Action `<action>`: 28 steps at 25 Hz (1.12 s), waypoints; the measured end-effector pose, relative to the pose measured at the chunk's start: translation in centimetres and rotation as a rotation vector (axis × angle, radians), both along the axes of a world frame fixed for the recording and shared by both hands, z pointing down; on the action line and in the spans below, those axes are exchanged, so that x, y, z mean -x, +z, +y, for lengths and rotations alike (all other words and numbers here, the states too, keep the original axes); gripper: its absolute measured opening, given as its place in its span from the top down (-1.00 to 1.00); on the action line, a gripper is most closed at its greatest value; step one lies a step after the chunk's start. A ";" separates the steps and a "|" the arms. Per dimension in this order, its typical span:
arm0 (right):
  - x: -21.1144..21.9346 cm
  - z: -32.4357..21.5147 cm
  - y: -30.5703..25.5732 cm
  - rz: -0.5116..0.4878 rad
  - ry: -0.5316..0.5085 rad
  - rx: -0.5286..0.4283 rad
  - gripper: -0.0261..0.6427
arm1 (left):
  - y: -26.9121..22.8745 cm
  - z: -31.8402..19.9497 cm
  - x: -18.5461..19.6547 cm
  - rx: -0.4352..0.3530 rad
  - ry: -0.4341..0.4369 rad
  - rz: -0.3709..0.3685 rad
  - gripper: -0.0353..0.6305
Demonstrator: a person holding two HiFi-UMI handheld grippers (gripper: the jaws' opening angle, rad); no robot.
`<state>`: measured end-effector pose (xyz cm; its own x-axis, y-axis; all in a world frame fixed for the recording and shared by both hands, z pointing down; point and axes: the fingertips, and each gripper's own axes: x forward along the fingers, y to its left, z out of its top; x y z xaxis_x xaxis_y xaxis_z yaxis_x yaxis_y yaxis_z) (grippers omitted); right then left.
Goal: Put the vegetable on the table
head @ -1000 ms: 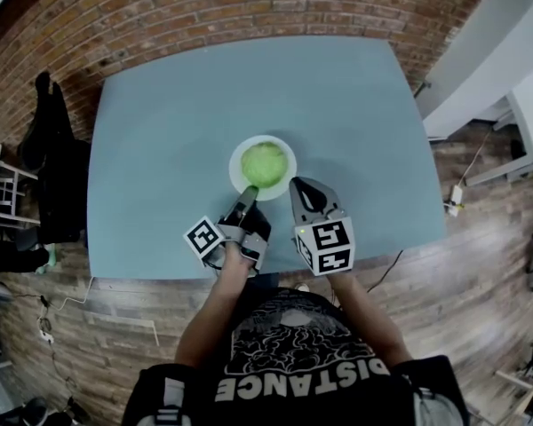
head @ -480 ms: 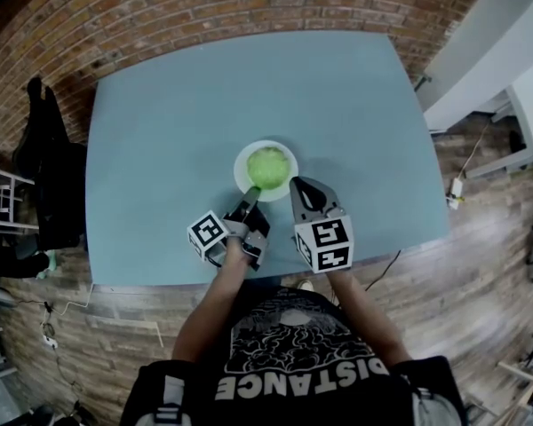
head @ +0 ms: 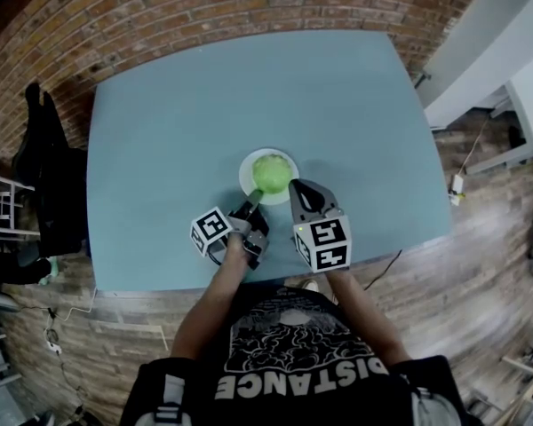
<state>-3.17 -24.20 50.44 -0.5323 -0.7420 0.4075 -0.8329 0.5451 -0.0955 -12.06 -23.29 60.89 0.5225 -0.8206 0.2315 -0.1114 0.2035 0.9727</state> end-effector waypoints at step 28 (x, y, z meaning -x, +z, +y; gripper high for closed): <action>-0.2 0.2 0.9 0.001 0.004 0.024 0.89 | 1.9 -1.0 0.6 0.112 0.027 -0.144 0.82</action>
<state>-2.96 -24.04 51.32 -0.5289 -0.7343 0.4256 -0.8352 0.5394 -0.1072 -12.67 -24.30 62.83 0.4988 -0.7717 0.3946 -0.2549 0.3045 0.9178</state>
